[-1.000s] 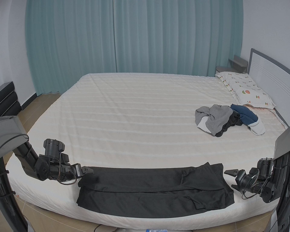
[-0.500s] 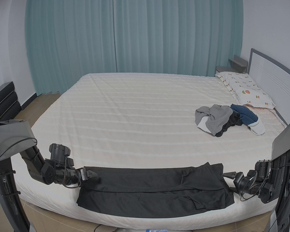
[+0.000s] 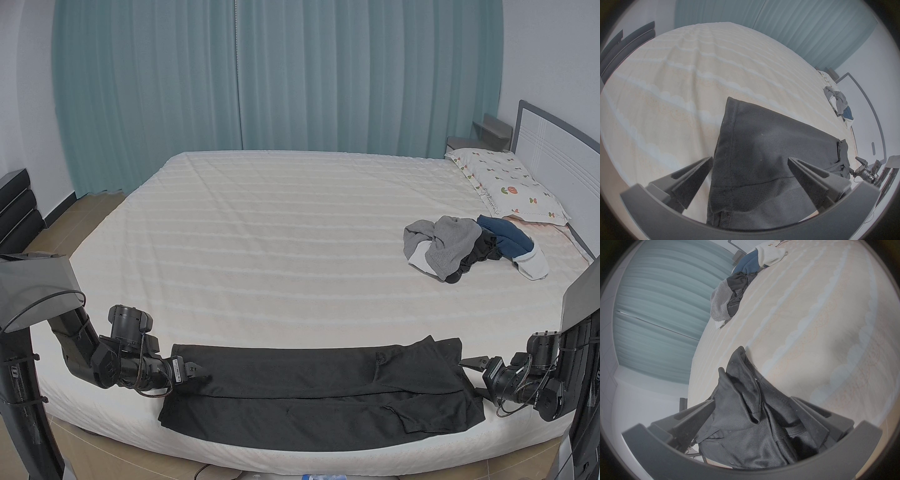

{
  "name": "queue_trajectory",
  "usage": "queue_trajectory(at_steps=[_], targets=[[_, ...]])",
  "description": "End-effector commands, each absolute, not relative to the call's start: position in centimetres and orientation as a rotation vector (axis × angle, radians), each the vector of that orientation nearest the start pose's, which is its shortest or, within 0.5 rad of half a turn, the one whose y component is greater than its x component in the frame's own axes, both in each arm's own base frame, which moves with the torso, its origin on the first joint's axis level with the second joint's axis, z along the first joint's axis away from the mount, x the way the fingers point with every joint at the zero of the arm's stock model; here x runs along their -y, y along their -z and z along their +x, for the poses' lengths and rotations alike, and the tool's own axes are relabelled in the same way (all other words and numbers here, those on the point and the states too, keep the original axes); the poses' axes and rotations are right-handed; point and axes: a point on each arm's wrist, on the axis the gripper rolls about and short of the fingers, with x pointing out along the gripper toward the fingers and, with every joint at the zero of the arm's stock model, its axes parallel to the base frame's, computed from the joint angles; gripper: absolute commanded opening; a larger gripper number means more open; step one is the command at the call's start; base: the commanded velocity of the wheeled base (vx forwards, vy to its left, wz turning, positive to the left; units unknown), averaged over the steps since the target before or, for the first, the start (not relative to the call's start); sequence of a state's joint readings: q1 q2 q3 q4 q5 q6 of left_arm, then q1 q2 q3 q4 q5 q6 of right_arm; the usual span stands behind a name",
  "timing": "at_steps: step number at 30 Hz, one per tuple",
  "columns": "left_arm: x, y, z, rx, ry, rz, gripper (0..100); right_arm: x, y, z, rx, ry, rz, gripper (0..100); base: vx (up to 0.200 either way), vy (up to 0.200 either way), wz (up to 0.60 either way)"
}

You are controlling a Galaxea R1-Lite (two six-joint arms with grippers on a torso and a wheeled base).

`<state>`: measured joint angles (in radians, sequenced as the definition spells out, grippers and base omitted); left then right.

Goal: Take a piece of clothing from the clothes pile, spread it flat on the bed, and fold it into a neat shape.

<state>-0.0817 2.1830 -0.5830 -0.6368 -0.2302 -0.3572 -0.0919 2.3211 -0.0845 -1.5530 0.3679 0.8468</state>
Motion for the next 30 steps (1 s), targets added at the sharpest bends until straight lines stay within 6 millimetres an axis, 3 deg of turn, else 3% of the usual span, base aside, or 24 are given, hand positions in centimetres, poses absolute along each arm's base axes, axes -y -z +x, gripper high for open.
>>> queue_trajectory(at_steps=[1, 16, 17, 30], targets=[[3.0, 1.95, 29.98, -1.01, 0.112, -0.396, 100, 1.35, 2.78, 23.47, -0.738, 0.029, 0.964, 100, 0.0, 0.0, 0.0], [3.35, 2.79, 29.1, -0.979, 0.132, -0.362, 100, 1.32, 2.78, 23.47, -0.738, 0.027, 0.962, 100, 0.0, 0.0, 0.0], [3.35, 2.79, 29.1, -0.979, 0.132, -0.362, 0, 1.32, 2.78, 23.47, -0.738, 0.027, 0.962, 100, 0.0, 0.0, 0.0], [3.28, 2.26, 29.17, -0.95, 0.119, -0.313, 0, 1.32, 2.78, 23.47, -0.738, 0.028, 0.963, 100, 0.0, 0.0, 0.0]])
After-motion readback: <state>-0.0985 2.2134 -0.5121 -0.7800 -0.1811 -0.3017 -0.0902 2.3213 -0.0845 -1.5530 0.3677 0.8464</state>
